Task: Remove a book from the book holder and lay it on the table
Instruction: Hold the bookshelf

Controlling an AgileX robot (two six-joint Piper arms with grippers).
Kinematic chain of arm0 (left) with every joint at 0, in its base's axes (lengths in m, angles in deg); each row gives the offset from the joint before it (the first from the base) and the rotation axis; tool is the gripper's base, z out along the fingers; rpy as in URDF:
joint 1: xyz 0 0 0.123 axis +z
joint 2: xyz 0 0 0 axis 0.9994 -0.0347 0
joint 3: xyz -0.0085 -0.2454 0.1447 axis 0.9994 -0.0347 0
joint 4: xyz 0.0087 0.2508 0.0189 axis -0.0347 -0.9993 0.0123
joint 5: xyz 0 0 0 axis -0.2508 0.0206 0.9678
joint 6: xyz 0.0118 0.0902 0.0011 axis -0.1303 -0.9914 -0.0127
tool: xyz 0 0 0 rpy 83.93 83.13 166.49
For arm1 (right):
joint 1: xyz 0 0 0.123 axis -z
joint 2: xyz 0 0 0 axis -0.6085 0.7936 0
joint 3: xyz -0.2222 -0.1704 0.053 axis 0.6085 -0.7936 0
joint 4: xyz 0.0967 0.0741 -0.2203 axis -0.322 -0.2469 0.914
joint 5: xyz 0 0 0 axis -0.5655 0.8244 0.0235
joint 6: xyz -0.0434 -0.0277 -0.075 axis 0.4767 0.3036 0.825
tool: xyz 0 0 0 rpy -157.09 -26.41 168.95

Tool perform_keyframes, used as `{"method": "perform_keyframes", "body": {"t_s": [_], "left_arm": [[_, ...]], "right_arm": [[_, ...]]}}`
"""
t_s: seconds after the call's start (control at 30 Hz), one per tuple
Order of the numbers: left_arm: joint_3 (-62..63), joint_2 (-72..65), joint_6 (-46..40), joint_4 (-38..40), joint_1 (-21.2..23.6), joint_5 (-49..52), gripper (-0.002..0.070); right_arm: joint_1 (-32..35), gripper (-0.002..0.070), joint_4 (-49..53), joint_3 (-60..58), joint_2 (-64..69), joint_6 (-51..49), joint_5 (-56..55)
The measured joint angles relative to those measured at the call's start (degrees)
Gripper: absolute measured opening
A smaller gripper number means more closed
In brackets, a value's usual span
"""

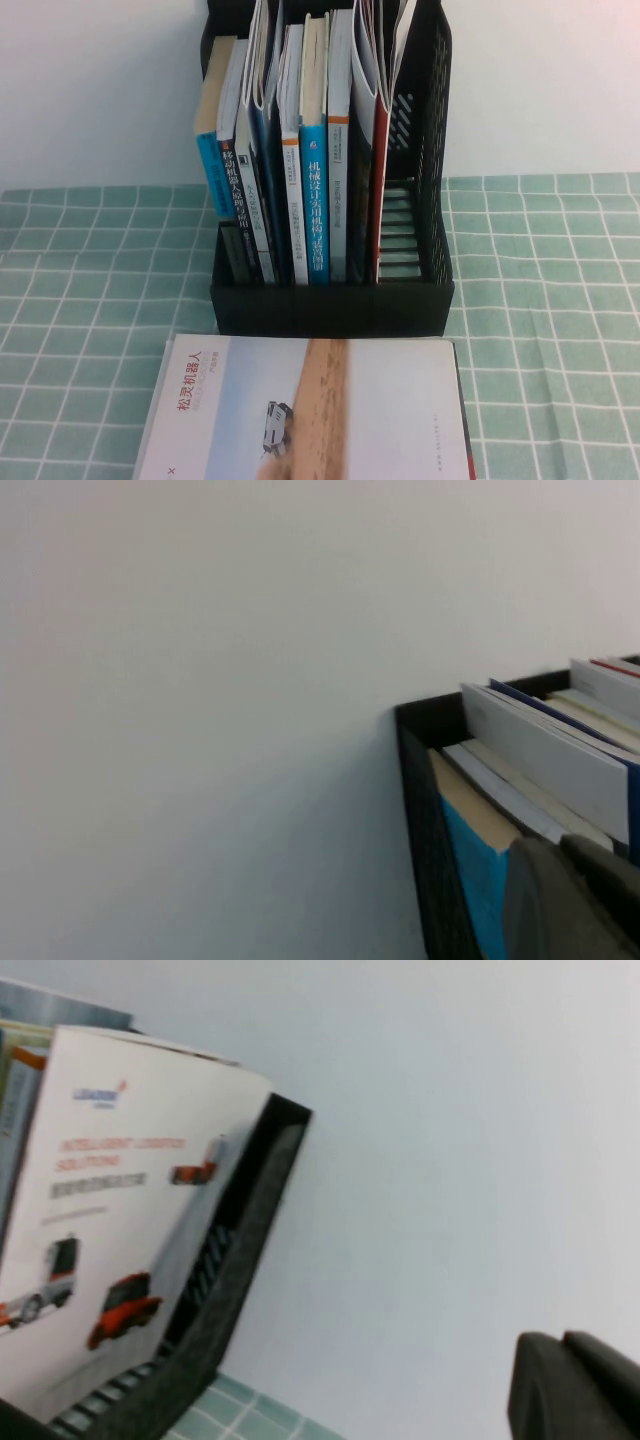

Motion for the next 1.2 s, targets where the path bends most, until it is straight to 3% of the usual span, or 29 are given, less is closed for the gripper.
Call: {"method": "perform_keyframes", "body": {"t_s": [0.1, 0.2, 0.53, 0.83, 0.97, 1.07, 1.2], "left_arm": [[0.35, -7.52, -2.3, -7.16, -5.61, -5.29, -0.0003], [0.58, -13.74, -1.56, -9.48, -11.18, -8.31, -0.0003], [10.34, -37.65, 0.69, 0.96, -25.93, -13.1, -0.0003], [21.8, -52.99, 0.85, 15.7, -27.77, -17.28, -0.0003], [22.84, -55.14, 0.75, 18.2, -27.77, -18.03, -0.0002], [22.84, -55.5, 0.75, 19.75, -27.77, -18.81, -0.0002], [22.94, -55.5, 0.75, 22.2, -27.77, -22.36, -0.0003]], "right_arm": [[0.0, -0.0001, 1.41, 2.19, 7.89, -0.23, -6.49], [0.0, -0.0001, 1.92, 4.71, 14.45, 0.38, -10.32], [-3.21, -0.0001, 2.45, 9.55, 25.21, 1.43, -13.34], [-20.8, -0.0001, -11.79, 9.79, 37.53, 14.05, -17.14], [-26.59, 0.0011, -17.12, 13.0, 45.09, 18.34, -22.31], [-28.66, 0.0078, -17.48, 17.06, 50.56, 17.96, -23.53], [-29.48, 0.0239, -17.15, 21.71, 57.34, 17.36, -24.91]]}}
